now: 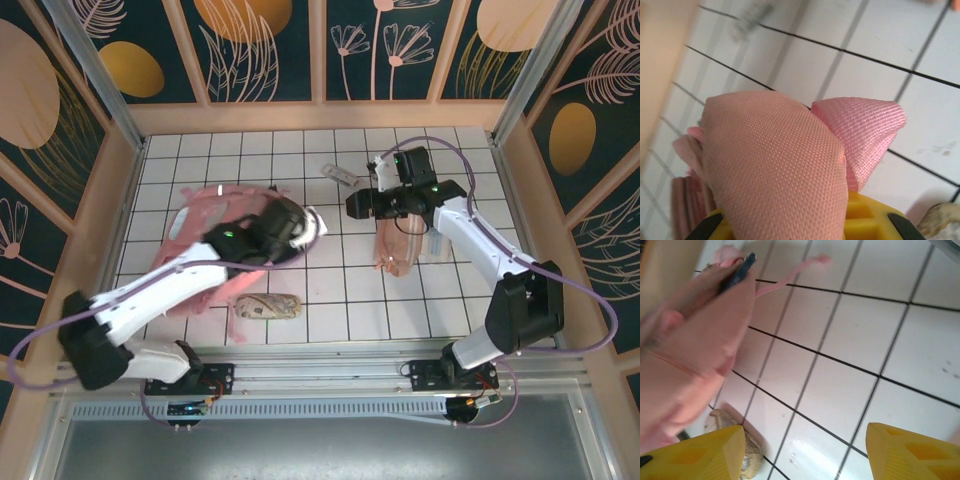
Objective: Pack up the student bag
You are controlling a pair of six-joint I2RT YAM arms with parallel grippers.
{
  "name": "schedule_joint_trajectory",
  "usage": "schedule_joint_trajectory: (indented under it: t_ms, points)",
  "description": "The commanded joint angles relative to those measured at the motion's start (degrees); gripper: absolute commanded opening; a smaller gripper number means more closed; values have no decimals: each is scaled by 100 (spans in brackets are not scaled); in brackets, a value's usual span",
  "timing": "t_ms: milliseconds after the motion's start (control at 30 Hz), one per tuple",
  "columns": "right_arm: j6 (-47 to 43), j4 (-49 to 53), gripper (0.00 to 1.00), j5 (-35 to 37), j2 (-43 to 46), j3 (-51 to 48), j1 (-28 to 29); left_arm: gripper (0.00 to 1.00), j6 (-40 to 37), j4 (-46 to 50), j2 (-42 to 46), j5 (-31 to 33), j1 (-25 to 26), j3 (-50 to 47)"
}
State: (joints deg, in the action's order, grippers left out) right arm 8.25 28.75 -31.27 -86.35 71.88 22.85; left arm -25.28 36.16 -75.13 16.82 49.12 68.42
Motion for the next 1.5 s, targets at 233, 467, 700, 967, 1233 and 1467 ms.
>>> schedule_joint_trajectory:
  t_ms: [233,467,700,967,1233,1467]
  points:
    - [-194,-153,66,-1645,-691,843,602,0,-1995,836,737,-1359,-518,1208]
    - [620,-1140,99,-2560,-849,843,694,0,-1432,1153,1937,-948,-540,733]
    - [2540,-4423,96,-3583,-1179,148,673,0,-999,2205,2480,-678,-544,911]
    - [365,-2315,98,-3657,-1980,1204,1343,0,-1001,2411,2750,-334,-544,699]
    - [-1844,-4128,99,-897,-775,-518,1377,0,-1622,1388,2146,-133,-553,622]
    - [-1471,-3887,99,-399,-385,-161,944,0,-2680,-728,178,-797,-1438,2030]
